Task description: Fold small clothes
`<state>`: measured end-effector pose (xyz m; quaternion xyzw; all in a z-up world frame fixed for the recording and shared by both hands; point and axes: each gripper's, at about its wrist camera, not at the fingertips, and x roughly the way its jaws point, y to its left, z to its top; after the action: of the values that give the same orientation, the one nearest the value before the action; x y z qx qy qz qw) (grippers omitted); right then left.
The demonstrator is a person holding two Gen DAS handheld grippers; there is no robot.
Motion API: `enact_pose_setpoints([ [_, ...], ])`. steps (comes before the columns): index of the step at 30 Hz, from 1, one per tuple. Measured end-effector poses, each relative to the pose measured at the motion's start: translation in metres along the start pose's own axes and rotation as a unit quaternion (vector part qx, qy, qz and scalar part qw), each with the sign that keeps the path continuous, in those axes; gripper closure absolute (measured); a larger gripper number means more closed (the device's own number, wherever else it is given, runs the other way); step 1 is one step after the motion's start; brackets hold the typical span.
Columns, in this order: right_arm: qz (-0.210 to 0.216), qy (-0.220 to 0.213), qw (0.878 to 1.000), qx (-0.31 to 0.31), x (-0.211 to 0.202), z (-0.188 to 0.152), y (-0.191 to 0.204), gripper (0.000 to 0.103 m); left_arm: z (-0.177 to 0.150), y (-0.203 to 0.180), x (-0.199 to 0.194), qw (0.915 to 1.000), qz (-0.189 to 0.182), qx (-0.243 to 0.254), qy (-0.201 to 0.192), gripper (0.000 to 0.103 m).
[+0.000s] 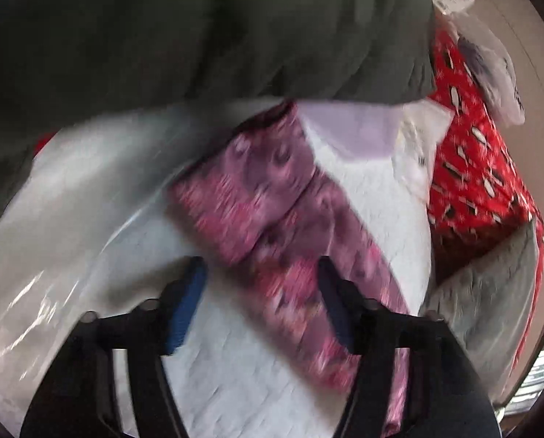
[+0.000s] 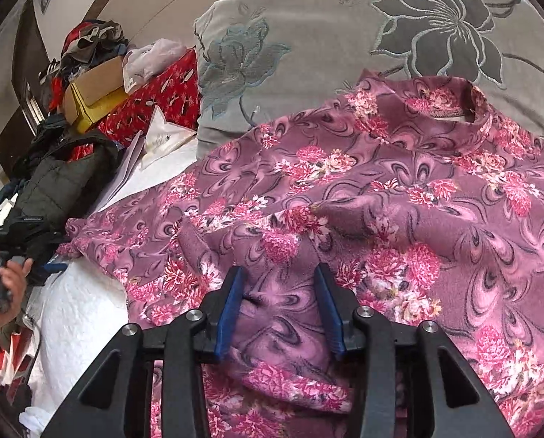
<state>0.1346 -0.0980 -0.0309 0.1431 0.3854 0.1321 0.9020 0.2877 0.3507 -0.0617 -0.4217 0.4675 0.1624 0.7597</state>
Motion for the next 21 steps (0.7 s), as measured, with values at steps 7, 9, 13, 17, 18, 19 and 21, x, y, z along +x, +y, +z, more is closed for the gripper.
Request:
enact_pose_setpoints([
  [7, 0.013, -0.003, 1.000, 0.010, -0.001, -0.001, -0.002, 0.060, 0.010, -0.019, 0.003, 0.9990, -0.039, 0.023, 0.004, 0.098],
  [9, 0.017, -0.004, 1.000, 0.012, -0.001, -0.001, -0.003, 0.060, 0.004, -0.028, -0.011, 0.9980, -0.043, 0.044, -0.012, 0.098],
  [13, 0.016, -0.003, 1.000, 0.011, 0.000, 0.000, -0.003, 0.060, -0.010, -0.054, -0.038, 0.9942, -0.075, 0.073, -0.024, 0.098],
  [17, 0.008, 0.005, 1.000, 0.009, -0.001, 0.003, 0.000, 0.060, -0.032, -0.088, -0.063, 0.9888, -0.092, 0.114, -0.028, 0.098],
  [18, 0.002, 0.011, 1.000, 0.005, -0.002, 0.005, 0.002, 0.060, -0.038, -0.096, -0.069, 0.9873, -0.097, 0.123, -0.026, 0.098],
  [19, -0.005, 0.019, 1.000, -0.001, -0.003, 0.007, 0.005, 0.060, -0.043, -0.104, -0.070, 0.9863, -0.100, 0.129, -0.026, 0.098],
  [21, -0.017, 0.032, 0.999, -0.011, -0.008, 0.011, 0.008, 0.060, -0.056, -0.117, -0.078, 0.9834, -0.104, 0.147, -0.027, 0.098],
])
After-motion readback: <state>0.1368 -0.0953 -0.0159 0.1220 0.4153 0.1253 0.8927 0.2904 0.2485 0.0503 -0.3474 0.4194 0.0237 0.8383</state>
